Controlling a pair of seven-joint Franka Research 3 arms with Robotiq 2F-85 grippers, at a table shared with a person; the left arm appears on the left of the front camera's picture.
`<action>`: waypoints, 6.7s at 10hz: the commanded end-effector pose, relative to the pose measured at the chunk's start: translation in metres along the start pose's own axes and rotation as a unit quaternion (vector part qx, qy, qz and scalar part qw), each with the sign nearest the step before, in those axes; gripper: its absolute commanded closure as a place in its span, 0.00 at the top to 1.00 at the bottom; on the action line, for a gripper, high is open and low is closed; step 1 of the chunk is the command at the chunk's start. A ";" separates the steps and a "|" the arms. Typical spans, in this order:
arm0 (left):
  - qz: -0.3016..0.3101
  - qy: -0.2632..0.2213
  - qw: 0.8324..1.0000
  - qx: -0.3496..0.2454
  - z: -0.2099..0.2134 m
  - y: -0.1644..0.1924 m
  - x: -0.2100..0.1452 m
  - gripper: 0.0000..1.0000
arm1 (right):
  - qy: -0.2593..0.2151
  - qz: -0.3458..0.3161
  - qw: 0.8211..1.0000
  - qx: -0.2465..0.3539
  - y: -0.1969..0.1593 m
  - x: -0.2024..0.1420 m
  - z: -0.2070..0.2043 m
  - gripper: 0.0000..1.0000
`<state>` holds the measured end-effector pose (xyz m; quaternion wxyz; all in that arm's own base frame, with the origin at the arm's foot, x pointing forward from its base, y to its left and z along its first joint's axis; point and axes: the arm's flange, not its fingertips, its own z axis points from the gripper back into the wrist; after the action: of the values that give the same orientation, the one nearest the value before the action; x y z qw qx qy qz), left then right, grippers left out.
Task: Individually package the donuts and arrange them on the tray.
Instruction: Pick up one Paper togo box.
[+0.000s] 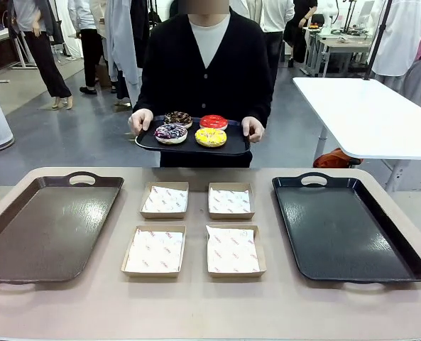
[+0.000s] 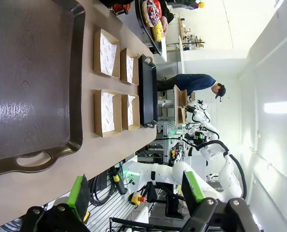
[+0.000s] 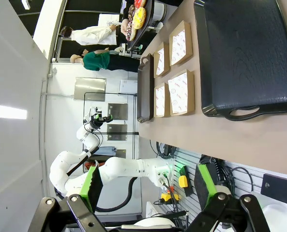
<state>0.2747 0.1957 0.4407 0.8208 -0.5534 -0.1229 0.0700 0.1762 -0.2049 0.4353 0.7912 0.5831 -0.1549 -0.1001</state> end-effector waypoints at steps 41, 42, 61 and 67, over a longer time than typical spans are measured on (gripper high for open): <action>-0.002 0.001 1.000 0.000 0.000 -0.003 0.000 1.00 | 0.111 0.138 0.846 -0.503 0.058 0.022 -0.459 1.00; -0.002 0.001 1.000 0.000 0.000 -0.003 0.000 1.00 | 0.111 0.138 0.846 -0.503 0.058 0.022 -0.459 1.00; -0.002 0.001 1.000 0.000 0.000 -0.003 0.000 1.00 | 0.118 0.102 0.798 -0.582 0.041 0.011 -0.536 1.00; -0.002 0.001 1.000 0.000 0.000 -0.003 0.000 1.00 | 0.132 0.100 0.799 -0.579 0.027 0.017 -0.538 0.42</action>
<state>0.2744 0.1952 0.4414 0.8209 -0.5533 -0.1236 0.0691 0.3823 0.2715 0.3173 0.9998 0.0064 -0.0108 -0.0129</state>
